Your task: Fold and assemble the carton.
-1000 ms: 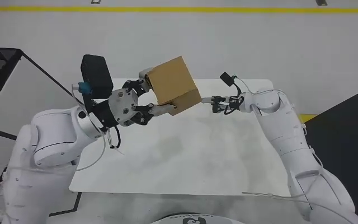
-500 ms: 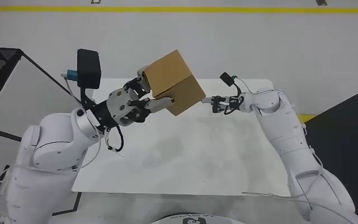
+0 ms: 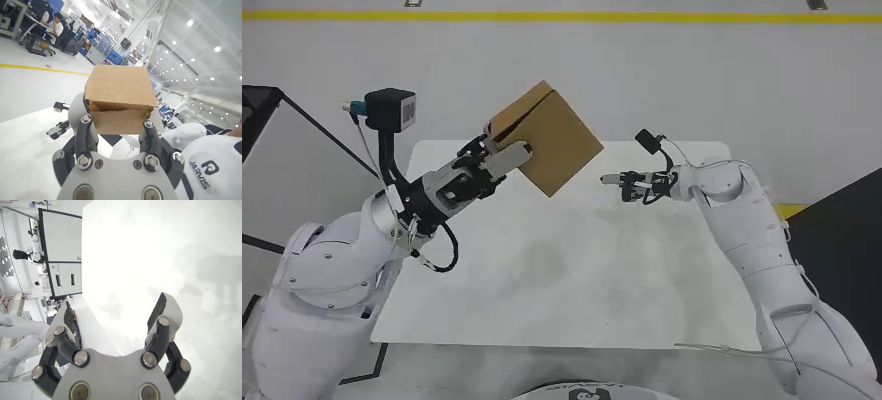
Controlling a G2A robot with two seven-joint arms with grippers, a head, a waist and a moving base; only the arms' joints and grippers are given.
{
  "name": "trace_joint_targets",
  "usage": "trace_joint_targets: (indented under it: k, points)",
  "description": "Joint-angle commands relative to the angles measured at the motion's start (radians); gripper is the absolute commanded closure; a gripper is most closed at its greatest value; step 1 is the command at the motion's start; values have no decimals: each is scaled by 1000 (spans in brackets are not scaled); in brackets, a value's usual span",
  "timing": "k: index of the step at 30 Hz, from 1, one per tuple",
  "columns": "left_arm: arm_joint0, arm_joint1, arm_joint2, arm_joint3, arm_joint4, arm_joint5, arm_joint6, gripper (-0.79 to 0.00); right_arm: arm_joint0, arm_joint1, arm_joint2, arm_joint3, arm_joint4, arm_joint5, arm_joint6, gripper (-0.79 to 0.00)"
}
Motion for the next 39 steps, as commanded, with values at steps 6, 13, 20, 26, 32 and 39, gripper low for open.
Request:
trace_joint_targets:
  k: [6, 13, 20, 26, 32, 39]
  points:
    - [38, -11, 9, 14, -249, 91, 35, 0, 0, 0, 0, 0, 0, 0, 0, -785]
    - [23, -9, -10, -2, -226, 72, -16, 0, 0, 0, 0, 0, 0, 0, 0, -785]
    - [56, -21, 4, -5, -437, 115, 46, 0, 0, 0, 0, 0, 0, 0, 0, -785]
    - [88, -31, -3, -7, -699, 191, 35, 0, 0, 0, 0, 0, 0, 0, 0, -785]
    - [111, -39, -19, -9, -892, 253, 48, 0, 0, 0, 0, 0, 0, 0, 0, -785]
    - [121, -46, -33, -12, -945, 260, 47, 0, 0, 0, 0, 0, 0, 0, 0, -785]
